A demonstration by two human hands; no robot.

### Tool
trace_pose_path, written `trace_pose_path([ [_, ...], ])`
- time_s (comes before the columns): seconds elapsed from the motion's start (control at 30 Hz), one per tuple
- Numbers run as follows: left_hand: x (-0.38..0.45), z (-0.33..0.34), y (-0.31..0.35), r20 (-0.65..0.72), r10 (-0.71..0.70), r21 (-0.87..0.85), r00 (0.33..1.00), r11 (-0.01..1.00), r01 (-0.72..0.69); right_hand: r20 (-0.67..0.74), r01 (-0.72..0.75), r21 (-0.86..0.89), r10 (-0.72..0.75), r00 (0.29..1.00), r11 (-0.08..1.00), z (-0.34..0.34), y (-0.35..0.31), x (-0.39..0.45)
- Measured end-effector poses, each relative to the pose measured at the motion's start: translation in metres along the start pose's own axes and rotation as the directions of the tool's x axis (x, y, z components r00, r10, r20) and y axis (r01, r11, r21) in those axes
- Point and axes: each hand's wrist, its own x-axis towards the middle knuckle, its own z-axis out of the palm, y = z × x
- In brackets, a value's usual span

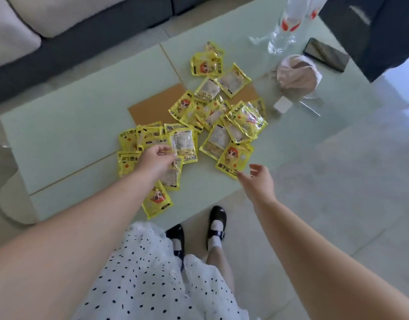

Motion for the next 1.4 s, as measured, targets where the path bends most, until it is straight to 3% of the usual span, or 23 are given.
trace_pose_path([
  [0.2, 0.058, 0.034, 0.0, -0.141, -0.023, 0.005, 0.99, 1.0, 0.024, -0.014, -0.121, -0.028, 0.121, 0.993, 0.992, 0.03, 0.013, 0.072],
  [0.37, 0.096, 0.058, -0.008, -0.24, -0.028, 0.152, 0.97, 0.986, 0.066, -0.076, -0.164, -0.11, 0.156, 0.985, 0.98, 0.055, 0.011, 0.107],
  [0.57, 0.108, 0.078, -0.014, -0.373, 0.009, 0.376, 0.928, 0.915, 0.143, -0.141, -0.119, -0.22, 0.089, 0.986, 0.968, 0.074, 0.015, 0.118],
  [0.67, 0.11, 0.085, -0.017, -0.406, 0.028, 0.407, 0.913, 0.9, 0.154, -0.184, -0.102, -0.311, 0.046, 0.982, 0.945, 0.078, 0.02, 0.122],
  [0.83, 0.109, 0.08, -0.017, -0.452, 0.051, 0.257, 0.89, 0.963, 0.076, -0.161, -0.099, -0.328, 0.047, 0.986, 0.94, 0.074, 0.016, 0.128],
  [0.97, 0.106, 0.069, -0.015, -0.469, 0.034, 0.09, 0.883, 0.996, 0.009, -0.157, -0.141, -0.227, 0.106, 0.982, 0.964, 0.069, 0.02, 0.129],
  [1.13, 0.092, 0.05, -0.013, -0.442, -0.039, -0.067, 0.896, 0.998, 0.01, 0.032, -0.09, -0.061, 0.092, 0.995, 0.994, 0.072, 0.023, 0.109],
  [1.23, 0.083, 0.023, -0.015, -0.357, -0.167, -0.324, 0.919, 0.945, 0.046, 0.182, -0.066, 0.001, 0.065, 0.981, 0.998, 0.077, 0.01, 0.088],
  [1.3, 0.08, -0.005, -0.024, -0.327, -0.178, -0.503, 0.928, 0.864, -0.012, 0.264, -0.05, 0.018, 0.043, 0.964, 0.999, 0.083, -0.006, 0.078],
  [1.4, 0.077, -0.052, -0.05, -0.305, -0.168, -0.58, 0.937, 0.813, -0.044, 0.312, 0.047, -0.023, -0.037, 0.949, 0.999, 0.099, -0.036, 0.073],
])
